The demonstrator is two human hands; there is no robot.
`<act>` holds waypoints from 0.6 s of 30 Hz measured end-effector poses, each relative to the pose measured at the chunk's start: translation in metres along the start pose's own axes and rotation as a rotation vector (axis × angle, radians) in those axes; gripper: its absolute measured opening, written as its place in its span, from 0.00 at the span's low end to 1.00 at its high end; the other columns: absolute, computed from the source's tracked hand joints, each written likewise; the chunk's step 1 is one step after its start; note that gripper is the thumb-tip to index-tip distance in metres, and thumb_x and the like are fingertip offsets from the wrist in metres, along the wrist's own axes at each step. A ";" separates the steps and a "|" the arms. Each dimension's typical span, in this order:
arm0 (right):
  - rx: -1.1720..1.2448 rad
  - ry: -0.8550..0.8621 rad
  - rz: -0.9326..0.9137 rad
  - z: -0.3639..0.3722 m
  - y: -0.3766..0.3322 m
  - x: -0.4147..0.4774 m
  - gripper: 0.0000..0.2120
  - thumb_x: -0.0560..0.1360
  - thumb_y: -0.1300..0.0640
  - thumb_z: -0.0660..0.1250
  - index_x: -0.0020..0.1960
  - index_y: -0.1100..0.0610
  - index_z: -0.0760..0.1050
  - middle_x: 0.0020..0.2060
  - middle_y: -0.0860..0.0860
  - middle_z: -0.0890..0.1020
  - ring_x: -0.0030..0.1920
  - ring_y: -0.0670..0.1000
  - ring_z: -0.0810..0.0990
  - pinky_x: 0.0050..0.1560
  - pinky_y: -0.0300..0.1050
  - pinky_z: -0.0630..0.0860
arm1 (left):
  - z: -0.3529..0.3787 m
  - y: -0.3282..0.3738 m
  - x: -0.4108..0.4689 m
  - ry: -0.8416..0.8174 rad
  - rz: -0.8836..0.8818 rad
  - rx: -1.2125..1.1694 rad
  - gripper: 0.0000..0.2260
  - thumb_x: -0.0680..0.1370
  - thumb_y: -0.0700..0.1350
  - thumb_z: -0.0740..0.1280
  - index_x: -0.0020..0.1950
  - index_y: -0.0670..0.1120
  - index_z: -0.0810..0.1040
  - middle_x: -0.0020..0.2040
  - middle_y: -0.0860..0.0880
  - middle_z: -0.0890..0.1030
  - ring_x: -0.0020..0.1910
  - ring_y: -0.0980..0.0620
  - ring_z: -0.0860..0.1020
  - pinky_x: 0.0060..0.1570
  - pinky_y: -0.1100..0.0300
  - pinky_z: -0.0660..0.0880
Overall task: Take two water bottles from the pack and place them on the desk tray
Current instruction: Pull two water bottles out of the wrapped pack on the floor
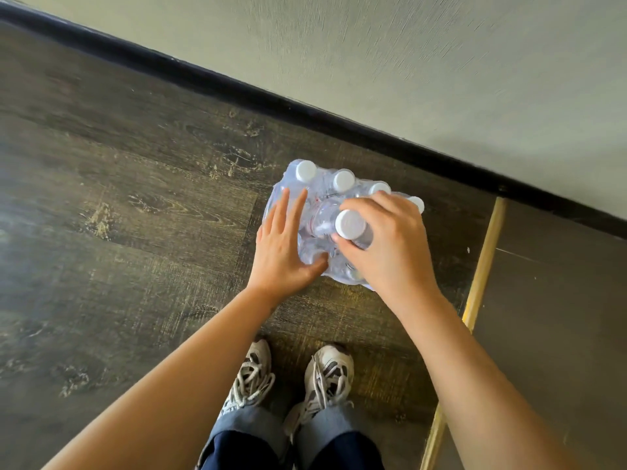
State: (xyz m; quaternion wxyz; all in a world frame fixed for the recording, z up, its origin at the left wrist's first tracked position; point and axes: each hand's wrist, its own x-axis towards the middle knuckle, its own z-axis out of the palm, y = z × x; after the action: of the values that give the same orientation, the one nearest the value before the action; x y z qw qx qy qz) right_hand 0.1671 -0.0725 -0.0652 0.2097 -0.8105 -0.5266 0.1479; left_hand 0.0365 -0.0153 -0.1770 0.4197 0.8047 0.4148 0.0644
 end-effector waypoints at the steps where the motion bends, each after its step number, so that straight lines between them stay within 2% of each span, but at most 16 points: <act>1: 0.076 0.031 -0.001 -0.014 -0.010 -0.002 0.14 0.63 0.60 0.76 0.47 0.61 0.79 0.44 0.56 0.82 0.44 0.56 0.80 0.46 0.49 0.77 | -0.002 0.006 0.000 0.001 0.010 -0.019 0.41 0.66 0.62 0.63 0.73 0.57 0.46 0.77 0.45 0.53 0.76 0.48 0.51 0.72 0.48 0.54; 2: 0.134 0.060 -0.011 -0.028 -0.021 -0.004 0.14 0.63 0.60 0.76 0.46 0.61 0.78 0.43 0.56 0.82 0.43 0.54 0.80 0.42 0.45 0.77 | -0.004 0.013 0.000 0.011 0.026 -0.054 0.40 0.66 0.63 0.64 0.73 0.57 0.47 0.77 0.45 0.55 0.76 0.49 0.52 0.72 0.50 0.54; 4: 0.164 0.104 -0.048 -0.053 -0.036 -0.004 0.13 0.63 0.59 0.75 0.45 0.60 0.78 0.42 0.55 0.81 0.41 0.51 0.79 0.38 0.42 0.76 | -0.009 0.027 0.002 0.062 0.051 -0.166 0.38 0.66 0.63 0.65 0.72 0.51 0.58 0.73 0.48 0.65 0.73 0.53 0.61 0.72 0.55 0.59; 6: 0.215 0.118 -0.052 -0.069 -0.042 0.000 0.13 0.63 0.58 0.74 0.46 0.59 0.79 0.41 0.54 0.80 0.40 0.48 0.78 0.39 0.39 0.74 | -0.012 0.039 0.002 0.132 0.020 -0.270 0.35 0.64 0.63 0.68 0.67 0.50 0.65 0.63 0.62 0.71 0.63 0.68 0.67 0.63 0.69 0.66; 7: 0.249 0.108 -0.047 -0.074 -0.042 0.003 0.13 0.64 0.58 0.74 0.46 0.59 0.79 0.41 0.54 0.80 0.40 0.47 0.77 0.40 0.37 0.74 | -0.014 0.043 0.002 0.170 0.001 -0.288 0.34 0.63 0.63 0.70 0.65 0.52 0.66 0.58 0.69 0.71 0.58 0.74 0.67 0.57 0.77 0.65; 9: 0.349 0.049 -0.064 -0.078 -0.039 0.010 0.13 0.65 0.57 0.74 0.48 0.59 0.78 0.42 0.52 0.80 0.42 0.47 0.78 0.44 0.38 0.75 | -0.018 0.045 0.001 0.225 -0.027 -0.294 0.33 0.61 0.61 0.73 0.62 0.56 0.67 0.51 0.73 0.73 0.52 0.78 0.69 0.48 0.85 0.62; 11: 0.578 -0.008 -0.011 -0.074 -0.030 0.016 0.13 0.70 0.52 0.68 0.52 0.56 0.75 0.43 0.47 0.80 0.46 0.46 0.81 0.48 0.40 0.78 | -0.025 0.043 0.002 0.277 -0.056 -0.288 0.33 0.59 0.60 0.73 0.60 0.53 0.69 0.45 0.67 0.75 0.48 0.74 0.71 0.45 0.86 0.62; 13: 0.685 0.054 0.136 -0.058 -0.013 0.023 0.13 0.74 0.49 0.61 0.55 0.54 0.74 0.44 0.46 0.80 0.48 0.46 0.82 0.50 0.38 0.77 | -0.032 0.039 0.004 0.300 -0.087 -0.280 0.31 0.59 0.61 0.72 0.57 0.47 0.74 0.45 0.65 0.75 0.48 0.68 0.73 0.45 0.85 0.65; 15: 0.510 0.064 0.309 -0.031 0.011 0.025 0.10 0.76 0.54 0.60 0.54 0.56 0.76 0.46 0.49 0.81 0.49 0.49 0.81 0.48 0.28 0.73 | -0.041 0.034 0.005 0.297 -0.130 -0.253 0.31 0.60 0.61 0.72 0.57 0.45 0.76 0.48 0.60 0.78 0.48 0.64 0.76 0.47 0.83 0.66; 16: 0.391 -0.001 0.389 -0.015 0.024 0.024 0.09 0.76 0.57 0.60 0.53 0.57 0.77 0.48 0.50 0.82 0.51 0.50 0.81 0.48 0.27 0.71 | -0.045 0.031 0.006 0.305 -0.151 -0.240 0.32 0.60 0.60 0.73 0.58 0.45 0.75 0.50 0.57 0.80 0.50 0.61 0.77 0.48 0.82 0.67; 18: 0.248 -0.181 0.470 0.015 0.047 0.019 0.09 0.76 0.60 0.61 0.52 0.59 0.77 0.51 0.54 0.83 0.53 0.53 0.80 0.51 0.35 0.72 | -0.052 0.027 0.007 0.336 -0.185 -0.227 0.32 0.61 0.58 0.76 0.59 0.44 0.75 0.53 0.51 0.82 0.52 0.56 0.79 0.52 0.76 0.70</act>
State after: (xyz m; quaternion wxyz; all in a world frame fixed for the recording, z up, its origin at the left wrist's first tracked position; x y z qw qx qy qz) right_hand 0.2047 -0.0687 -0.1019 0.2194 -0.8619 -0.3187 0.3277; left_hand 0.0340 0.0146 -0.1261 0.4369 0.6887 0.5410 0.2053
